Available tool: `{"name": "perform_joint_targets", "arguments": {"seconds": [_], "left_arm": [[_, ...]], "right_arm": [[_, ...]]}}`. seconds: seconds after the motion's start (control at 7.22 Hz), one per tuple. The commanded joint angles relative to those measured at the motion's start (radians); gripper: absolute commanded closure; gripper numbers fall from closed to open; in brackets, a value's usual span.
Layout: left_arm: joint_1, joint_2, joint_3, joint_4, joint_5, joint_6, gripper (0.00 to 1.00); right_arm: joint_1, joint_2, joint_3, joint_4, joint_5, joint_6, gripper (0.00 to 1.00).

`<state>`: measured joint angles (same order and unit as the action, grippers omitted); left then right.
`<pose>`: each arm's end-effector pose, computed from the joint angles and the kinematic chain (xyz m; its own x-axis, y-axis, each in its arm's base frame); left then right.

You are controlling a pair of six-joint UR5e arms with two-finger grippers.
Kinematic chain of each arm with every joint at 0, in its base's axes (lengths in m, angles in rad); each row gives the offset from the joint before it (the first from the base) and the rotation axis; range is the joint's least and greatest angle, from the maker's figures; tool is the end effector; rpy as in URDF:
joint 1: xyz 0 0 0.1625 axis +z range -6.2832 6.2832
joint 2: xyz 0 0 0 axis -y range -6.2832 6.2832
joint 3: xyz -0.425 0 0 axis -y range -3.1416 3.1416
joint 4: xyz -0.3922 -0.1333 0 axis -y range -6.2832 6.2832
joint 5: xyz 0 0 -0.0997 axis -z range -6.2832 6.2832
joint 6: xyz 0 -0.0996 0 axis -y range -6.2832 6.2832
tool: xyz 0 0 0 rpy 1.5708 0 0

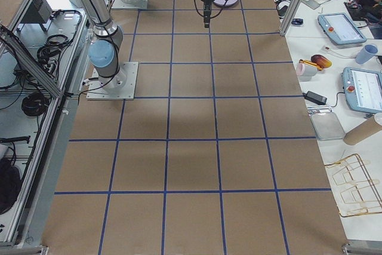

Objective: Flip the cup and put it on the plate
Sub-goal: 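Lower the left gripper over the mug lying on its side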

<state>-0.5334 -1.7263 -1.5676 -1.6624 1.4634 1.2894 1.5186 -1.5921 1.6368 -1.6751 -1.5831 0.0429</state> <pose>0.3800 -0.3916 0.4027 -0.9369 0.2326 0.2609 0.2322 0.9721 -0.0329 0.1064 -0.4944 0.4764 -0.9954 0.0956 0.0097 0.0949 0.9937 -0.0600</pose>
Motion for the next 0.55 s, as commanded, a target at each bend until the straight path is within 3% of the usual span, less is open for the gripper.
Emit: {"name": "perform_joint_targets", "arguments": {"seconds": [0.0, 0.42], "left_arm": [[0.049, -0.054, 0.009, 0.001, -0.058, 0.007, 0.0], [0.108, -0.13, 0.02, -0.011, -0.164, 0.031, 0.0]], "right_arm": [[0.0, 0.0, 0.0, 0.0, 0.0, 0.0, 0.0], [0.0, 0.0, 0.0, 0.0, 0.0, 0.0, 0.0]]}}
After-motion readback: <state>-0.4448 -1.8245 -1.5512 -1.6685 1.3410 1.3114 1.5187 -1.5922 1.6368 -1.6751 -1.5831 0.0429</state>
